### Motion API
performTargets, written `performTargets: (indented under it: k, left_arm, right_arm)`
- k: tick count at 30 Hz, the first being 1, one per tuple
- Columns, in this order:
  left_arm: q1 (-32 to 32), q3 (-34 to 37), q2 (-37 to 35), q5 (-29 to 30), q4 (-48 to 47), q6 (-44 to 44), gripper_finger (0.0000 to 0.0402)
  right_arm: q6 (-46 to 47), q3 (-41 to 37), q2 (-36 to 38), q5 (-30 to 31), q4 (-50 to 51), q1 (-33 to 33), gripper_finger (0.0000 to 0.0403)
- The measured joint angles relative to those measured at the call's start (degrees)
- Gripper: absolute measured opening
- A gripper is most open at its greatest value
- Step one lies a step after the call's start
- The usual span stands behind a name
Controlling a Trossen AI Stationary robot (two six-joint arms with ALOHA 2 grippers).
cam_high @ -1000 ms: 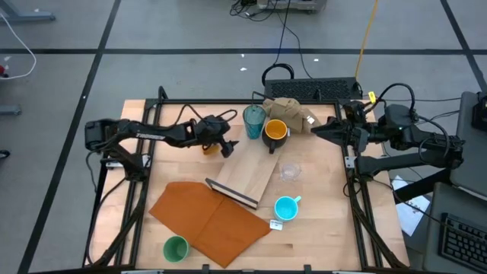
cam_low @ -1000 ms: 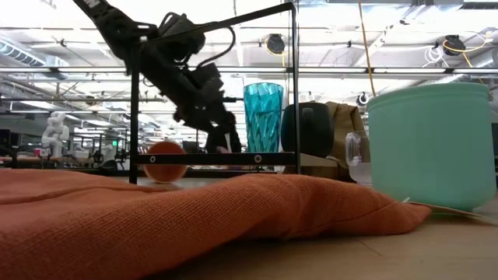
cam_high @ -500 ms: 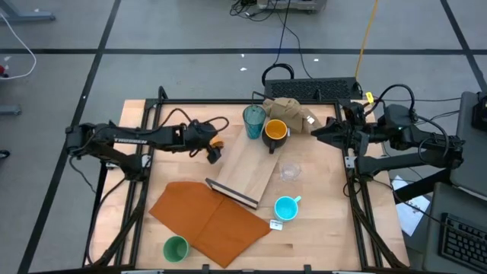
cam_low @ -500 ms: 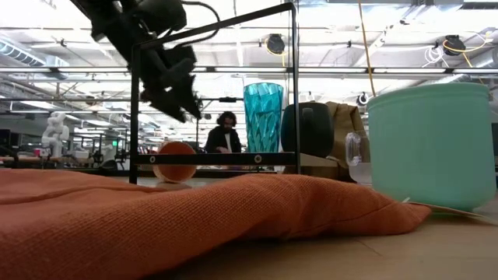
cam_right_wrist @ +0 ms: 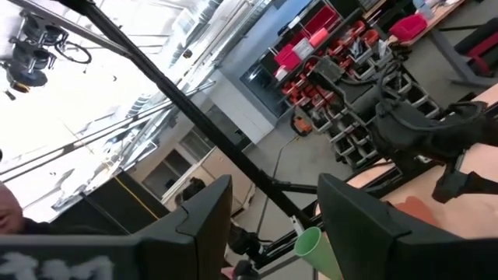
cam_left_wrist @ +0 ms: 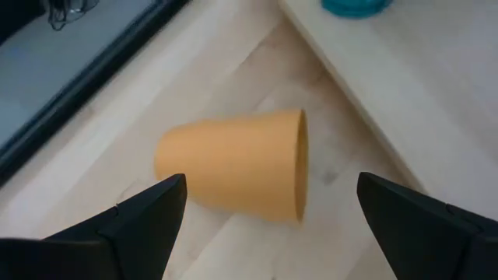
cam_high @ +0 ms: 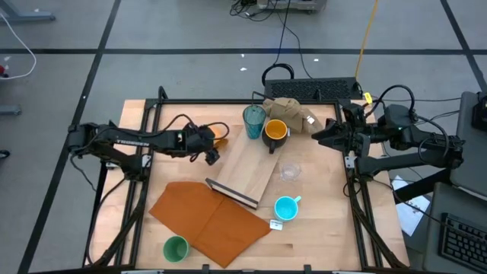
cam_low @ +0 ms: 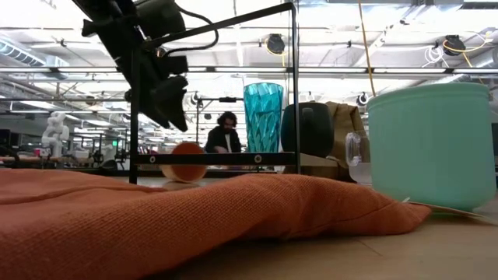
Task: Stack small to large cups/mugs on shelf
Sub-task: Put the orange cup on the table
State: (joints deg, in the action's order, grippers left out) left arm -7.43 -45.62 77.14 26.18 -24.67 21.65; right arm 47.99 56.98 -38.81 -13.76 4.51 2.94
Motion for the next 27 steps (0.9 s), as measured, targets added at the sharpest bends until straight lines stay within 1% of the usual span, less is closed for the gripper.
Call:
performTargets:
  k: [5, 8, 10, 12, 14, 19, 22, 27]
  left_arm:
    - [0.81, 0.11, 1.55, -1.70, 2.22, 2.68, 0.0376]
    - [1.50, -0.22, 3.46, -2.59, 9.16, 3.73, 0.0376]
    - [1.73, 0.03, 5.15, -3.43, 9.63, 2.14, 0.0376]
    - [2.09, -0.11, 7.90, -3.91, 10.87, 2.52, 0.0374]
    - [2.09, 0.14, 10.17, -4.21, 9.12, 2.63, 0.0368]
    - [2.45, 0.03, 13.63, -1.62, 9.94, 4.31, 0.0331]
    - [2.55, 0.01, 13.53, -0.38, 10.41, 4.28, 0.0299]
    - [2.73, -0.06, 12.48, -1.26, 11.33, 5.88, 0.0251]
  right_arm:
    - [0.68, 0.00, 0.16, -0.02, 0.04, -0.14, 0.0180]
    - [0.40, 0.00, 0.33, -0.04, 0.04, -0.79, 0.0180]
    - [0.41, 0.00, 0.35, -0.05, 0.26, -1.05, 0.0180]
    - [0.41, 0.00, 0.31, -0.04, 0.30, -1.18, 0.0180]
    - [0.75, 0.00, 0.37, -0.04, 0.46, -1.18, 0.0180]
    - [0.80, -0.03, 0.81, -0.07, 0.35, -1.18, 0.0180]
    - [0.81, -0.03, 0.83, -0.07, 0.35, -1.18, 0.0180]
    - [2.14, -0.03, 0.85, -0.07, 0.42, -1.18, 0.0180]
